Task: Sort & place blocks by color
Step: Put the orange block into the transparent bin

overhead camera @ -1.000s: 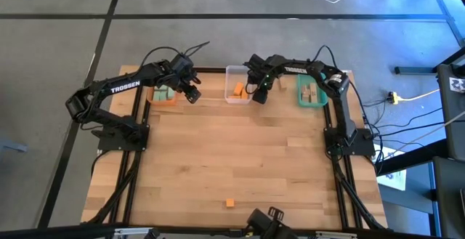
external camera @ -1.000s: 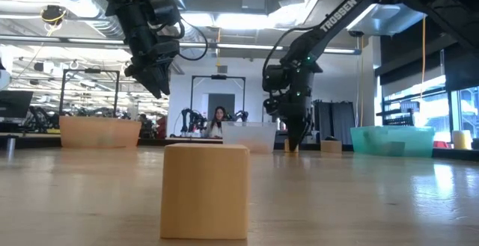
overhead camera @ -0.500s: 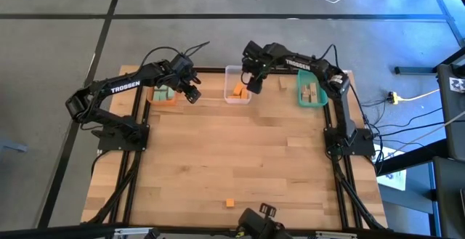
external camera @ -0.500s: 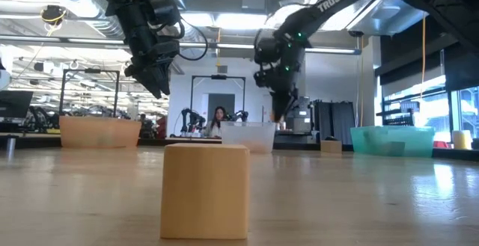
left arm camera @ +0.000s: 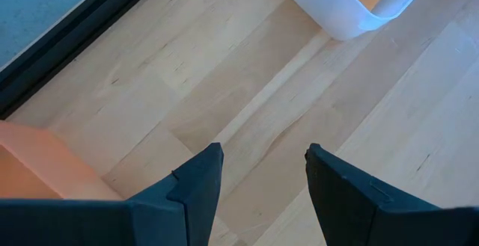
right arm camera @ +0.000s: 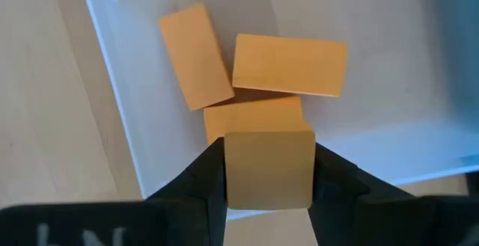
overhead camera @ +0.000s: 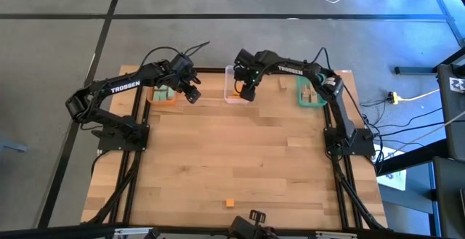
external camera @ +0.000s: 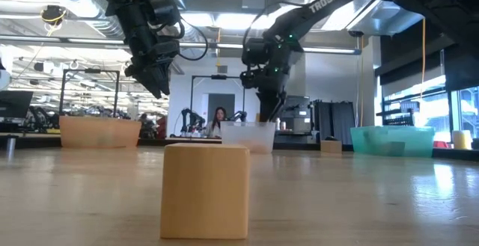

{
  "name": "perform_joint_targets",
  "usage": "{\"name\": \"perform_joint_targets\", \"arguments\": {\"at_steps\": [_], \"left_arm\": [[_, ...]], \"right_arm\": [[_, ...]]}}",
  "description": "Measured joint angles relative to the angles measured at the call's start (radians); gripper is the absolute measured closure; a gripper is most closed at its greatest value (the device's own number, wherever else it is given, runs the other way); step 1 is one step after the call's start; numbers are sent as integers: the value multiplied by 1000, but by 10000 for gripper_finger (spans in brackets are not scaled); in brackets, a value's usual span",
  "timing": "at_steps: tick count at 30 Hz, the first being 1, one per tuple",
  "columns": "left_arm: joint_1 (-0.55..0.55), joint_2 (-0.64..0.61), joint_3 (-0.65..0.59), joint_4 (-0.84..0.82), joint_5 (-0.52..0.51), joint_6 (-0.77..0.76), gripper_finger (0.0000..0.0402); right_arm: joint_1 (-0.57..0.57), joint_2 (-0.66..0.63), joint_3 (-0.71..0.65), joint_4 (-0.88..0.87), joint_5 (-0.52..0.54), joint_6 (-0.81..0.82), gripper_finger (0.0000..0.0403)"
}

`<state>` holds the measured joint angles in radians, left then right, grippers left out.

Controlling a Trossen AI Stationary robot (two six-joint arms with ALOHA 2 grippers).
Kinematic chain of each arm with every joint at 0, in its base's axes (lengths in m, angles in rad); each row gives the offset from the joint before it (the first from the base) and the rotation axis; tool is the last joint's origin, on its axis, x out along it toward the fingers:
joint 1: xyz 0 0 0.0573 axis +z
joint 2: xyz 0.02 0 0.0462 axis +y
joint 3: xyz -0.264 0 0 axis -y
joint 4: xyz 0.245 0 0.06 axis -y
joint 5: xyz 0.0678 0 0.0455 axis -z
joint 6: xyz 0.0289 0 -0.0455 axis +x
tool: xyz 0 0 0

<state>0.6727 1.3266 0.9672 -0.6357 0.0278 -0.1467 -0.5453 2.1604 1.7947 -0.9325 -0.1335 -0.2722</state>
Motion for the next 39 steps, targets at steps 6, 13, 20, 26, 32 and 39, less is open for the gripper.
{"name": "perform_joint_targets", "arguments": {"at_steps": [6,13,20,26,32,39], "left_arm": [[0,0,0,0,0,0,219],[0,0,0,0,0,0,219],[0,0,0,-1,13,20,219],[-1,0,0,-12,147,115,219],[-24,-5,0,-44,222,238,219],[-96,-73,-1,-115,229,357,219]], "right_arm": [[0,5,0,2,0,1,245],[2,4,2,-19,-25,32,169],[22,-2,112,-238,-356,-53,165],[135,-52,148,-362,-495,-133,165],[292,-125,148,-357,-468,-75,165],[465,-133,134,-278,-354,132,164]]}}
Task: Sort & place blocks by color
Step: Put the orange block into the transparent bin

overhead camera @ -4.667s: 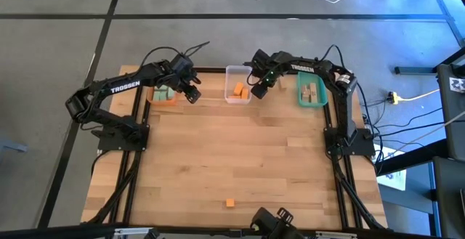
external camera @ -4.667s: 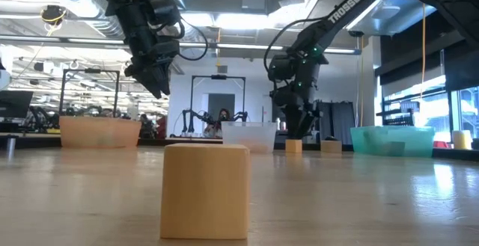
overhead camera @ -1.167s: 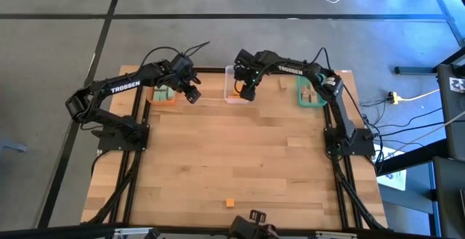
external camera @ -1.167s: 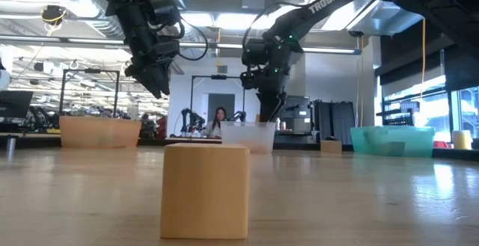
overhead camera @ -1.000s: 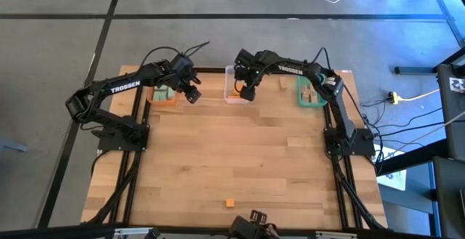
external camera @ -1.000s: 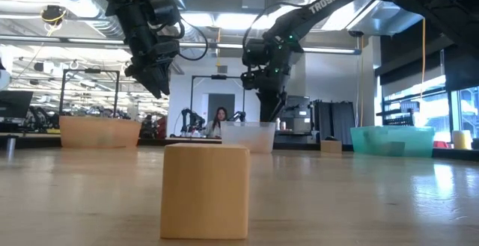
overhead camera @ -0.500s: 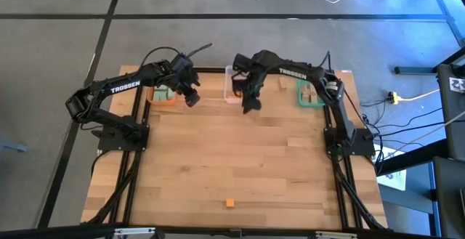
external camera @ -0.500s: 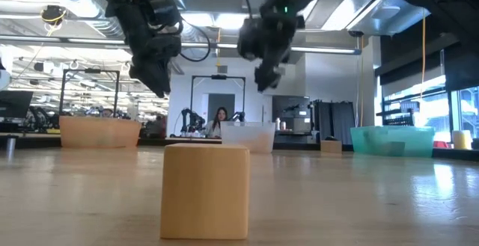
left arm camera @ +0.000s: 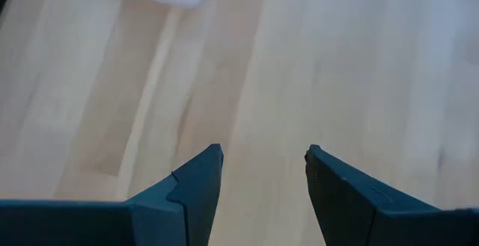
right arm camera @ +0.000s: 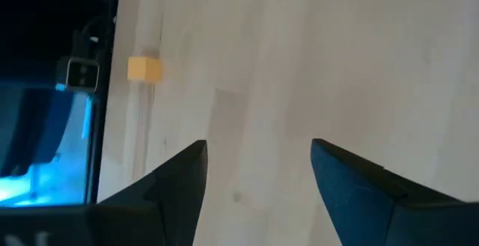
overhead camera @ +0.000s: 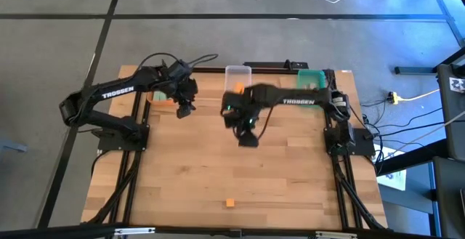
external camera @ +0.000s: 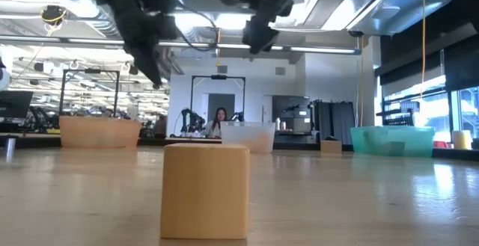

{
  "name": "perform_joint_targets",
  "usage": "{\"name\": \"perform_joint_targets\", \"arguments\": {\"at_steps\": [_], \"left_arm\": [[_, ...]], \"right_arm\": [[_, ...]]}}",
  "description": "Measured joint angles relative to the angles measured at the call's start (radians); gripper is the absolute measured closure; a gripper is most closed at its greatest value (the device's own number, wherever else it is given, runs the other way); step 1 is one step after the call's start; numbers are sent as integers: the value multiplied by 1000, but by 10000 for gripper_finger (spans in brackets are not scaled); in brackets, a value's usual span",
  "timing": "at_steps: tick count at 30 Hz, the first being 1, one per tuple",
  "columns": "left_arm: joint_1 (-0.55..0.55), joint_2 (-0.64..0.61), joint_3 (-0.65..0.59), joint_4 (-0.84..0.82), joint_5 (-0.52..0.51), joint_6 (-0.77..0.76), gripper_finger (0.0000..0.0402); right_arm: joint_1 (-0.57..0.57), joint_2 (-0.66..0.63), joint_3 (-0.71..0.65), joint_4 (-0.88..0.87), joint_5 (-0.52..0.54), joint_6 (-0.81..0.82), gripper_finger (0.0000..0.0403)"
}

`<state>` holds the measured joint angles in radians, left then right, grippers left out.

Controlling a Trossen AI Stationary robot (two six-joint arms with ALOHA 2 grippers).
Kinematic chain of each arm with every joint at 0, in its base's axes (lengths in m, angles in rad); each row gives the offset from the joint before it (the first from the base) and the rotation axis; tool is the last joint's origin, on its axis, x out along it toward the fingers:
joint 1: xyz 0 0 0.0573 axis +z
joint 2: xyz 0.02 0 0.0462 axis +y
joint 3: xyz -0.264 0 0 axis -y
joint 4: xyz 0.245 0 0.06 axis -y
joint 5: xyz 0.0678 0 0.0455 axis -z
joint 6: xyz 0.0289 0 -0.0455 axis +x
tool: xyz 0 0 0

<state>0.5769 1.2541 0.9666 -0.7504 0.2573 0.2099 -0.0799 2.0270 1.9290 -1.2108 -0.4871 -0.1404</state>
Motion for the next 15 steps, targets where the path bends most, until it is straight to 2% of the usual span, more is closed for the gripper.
{"name": "perform_joint_targets", "arguments": {"at_steps": [6,15], "left_arm": [[-43,-94,0,-29,-4,35,219],[-47,-187,0,-28,-22,17,219]], "right_arm": [[134,4,-20,103,14,163,164],[245,4,-20,99,13,216,164]]}}
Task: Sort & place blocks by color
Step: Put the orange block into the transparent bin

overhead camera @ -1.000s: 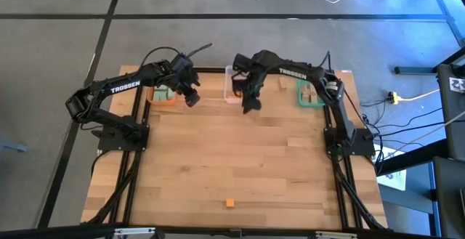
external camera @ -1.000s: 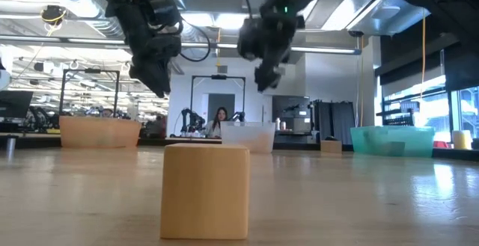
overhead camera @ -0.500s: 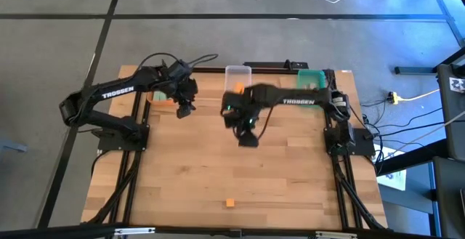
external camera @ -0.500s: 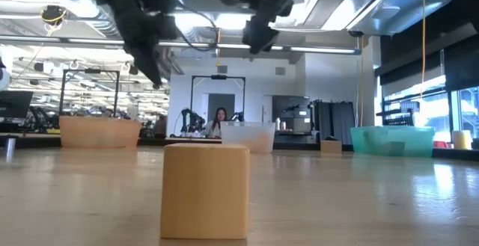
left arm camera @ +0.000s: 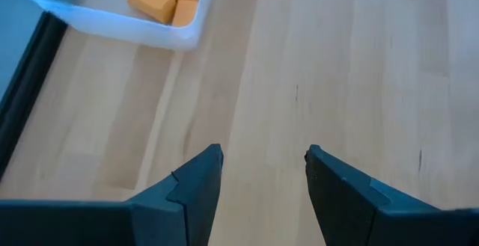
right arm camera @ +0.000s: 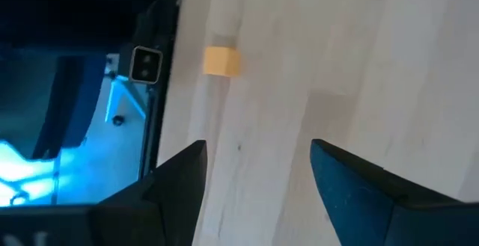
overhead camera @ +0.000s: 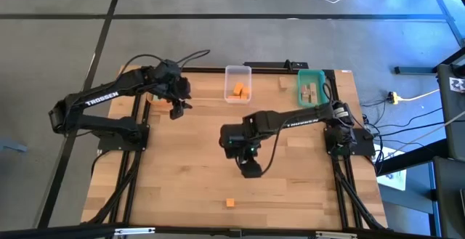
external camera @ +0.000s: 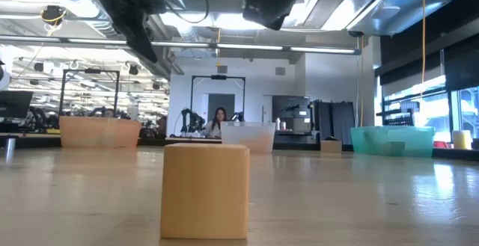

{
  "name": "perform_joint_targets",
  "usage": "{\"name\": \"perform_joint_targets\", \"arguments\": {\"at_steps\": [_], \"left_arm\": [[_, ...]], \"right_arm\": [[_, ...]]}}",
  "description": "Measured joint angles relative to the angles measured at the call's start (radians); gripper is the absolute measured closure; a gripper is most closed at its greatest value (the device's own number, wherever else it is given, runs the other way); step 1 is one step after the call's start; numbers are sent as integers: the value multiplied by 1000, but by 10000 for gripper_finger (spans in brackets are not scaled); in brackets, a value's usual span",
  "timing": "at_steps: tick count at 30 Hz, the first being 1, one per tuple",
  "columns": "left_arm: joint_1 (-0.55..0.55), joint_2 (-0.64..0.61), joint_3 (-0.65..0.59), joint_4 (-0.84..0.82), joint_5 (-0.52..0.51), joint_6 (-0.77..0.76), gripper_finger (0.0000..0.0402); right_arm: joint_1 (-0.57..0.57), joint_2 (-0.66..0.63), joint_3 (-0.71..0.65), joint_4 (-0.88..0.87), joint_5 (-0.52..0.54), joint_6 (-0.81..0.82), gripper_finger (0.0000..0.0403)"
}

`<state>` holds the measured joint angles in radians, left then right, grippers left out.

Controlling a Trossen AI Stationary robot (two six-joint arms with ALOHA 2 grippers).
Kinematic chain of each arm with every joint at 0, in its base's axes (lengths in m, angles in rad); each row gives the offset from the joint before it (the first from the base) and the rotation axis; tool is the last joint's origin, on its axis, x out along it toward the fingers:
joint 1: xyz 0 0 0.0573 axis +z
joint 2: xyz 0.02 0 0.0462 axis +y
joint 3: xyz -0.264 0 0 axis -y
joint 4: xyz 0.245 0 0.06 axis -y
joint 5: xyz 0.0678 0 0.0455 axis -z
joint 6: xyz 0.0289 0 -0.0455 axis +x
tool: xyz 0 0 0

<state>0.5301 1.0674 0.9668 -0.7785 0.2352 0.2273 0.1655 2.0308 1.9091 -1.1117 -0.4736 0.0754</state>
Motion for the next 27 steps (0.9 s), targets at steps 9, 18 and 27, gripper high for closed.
{"name": "perform_joint_targets", "arguments": {"at_steps": [9,18,27], "left_arm": [[0,-4,0,-37,-15,14,219],[-20,-7,0,-83,-14,72,219],[-81,-24,1,-145,83,177,219]], "right_arm": [[111,3,0,171,108,133,164],[260,55,0,276,306,306,164],[317,170,-1,359,412,400,164]]}}
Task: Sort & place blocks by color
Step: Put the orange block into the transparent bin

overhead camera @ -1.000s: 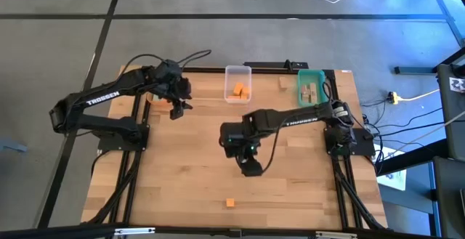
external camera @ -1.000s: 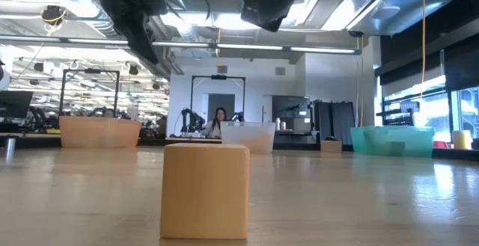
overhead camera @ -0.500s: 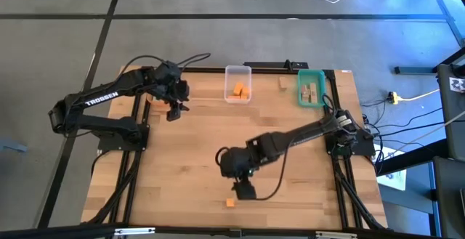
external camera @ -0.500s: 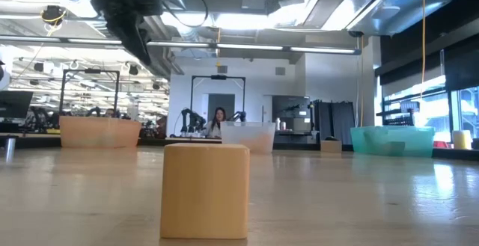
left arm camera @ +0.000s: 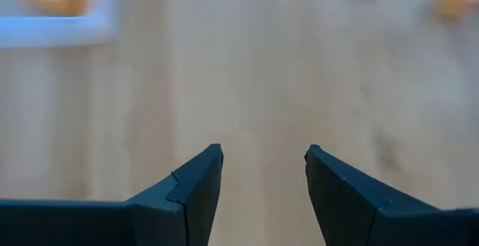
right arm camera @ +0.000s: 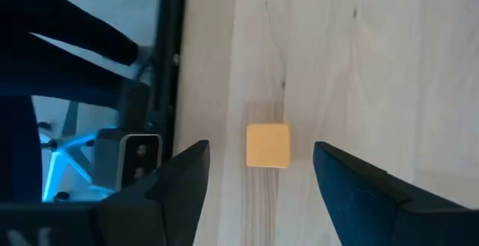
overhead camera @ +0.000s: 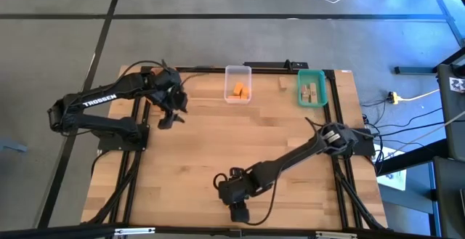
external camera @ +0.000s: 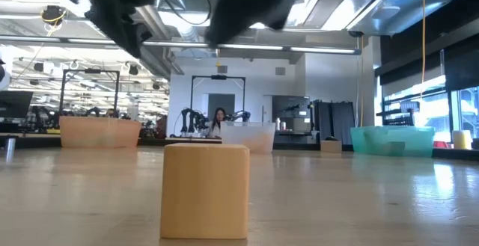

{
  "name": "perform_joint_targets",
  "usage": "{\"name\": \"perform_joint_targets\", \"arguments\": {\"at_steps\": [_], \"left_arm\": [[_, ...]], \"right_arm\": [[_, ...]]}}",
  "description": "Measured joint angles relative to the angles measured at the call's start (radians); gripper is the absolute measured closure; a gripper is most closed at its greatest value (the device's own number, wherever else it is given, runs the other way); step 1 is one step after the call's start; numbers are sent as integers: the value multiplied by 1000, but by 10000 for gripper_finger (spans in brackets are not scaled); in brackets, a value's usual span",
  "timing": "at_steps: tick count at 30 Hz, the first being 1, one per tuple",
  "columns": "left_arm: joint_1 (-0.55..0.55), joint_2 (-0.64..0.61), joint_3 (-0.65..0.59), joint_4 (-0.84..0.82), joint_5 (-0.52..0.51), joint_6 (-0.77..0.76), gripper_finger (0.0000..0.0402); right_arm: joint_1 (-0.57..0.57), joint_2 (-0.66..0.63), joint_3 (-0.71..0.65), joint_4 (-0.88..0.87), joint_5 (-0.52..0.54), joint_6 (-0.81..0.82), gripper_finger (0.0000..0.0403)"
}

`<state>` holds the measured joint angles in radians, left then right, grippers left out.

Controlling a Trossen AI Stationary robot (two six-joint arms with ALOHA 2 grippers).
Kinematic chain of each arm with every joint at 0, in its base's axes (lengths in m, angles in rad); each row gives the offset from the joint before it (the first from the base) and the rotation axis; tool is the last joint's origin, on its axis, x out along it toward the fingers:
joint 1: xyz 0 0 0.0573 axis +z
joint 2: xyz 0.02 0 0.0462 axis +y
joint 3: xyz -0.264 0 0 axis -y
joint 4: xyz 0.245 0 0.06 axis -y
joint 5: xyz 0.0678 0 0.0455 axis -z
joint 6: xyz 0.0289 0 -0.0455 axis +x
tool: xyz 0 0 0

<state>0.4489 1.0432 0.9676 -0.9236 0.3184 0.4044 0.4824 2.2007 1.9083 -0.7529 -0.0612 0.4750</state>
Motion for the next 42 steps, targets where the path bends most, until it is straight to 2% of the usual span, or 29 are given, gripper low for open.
{"name": "perform_joint_targets", "arguments": {"at_steps": [5,8,34,42], "left_arm": [[-40,-8,0,-55,173,65,219],[-63,-19,0,-65,223,70,219],[-92,-44,0,-65,215,22,219],[-92,-44,0,-68,215,21,219]], "right_arm": [[0,45,0,8,0,18,164],[0,70,0,18,-8,18,164],[6,166,0,56,6,-9,164],[5,178,0,65,8,63,164]]}}
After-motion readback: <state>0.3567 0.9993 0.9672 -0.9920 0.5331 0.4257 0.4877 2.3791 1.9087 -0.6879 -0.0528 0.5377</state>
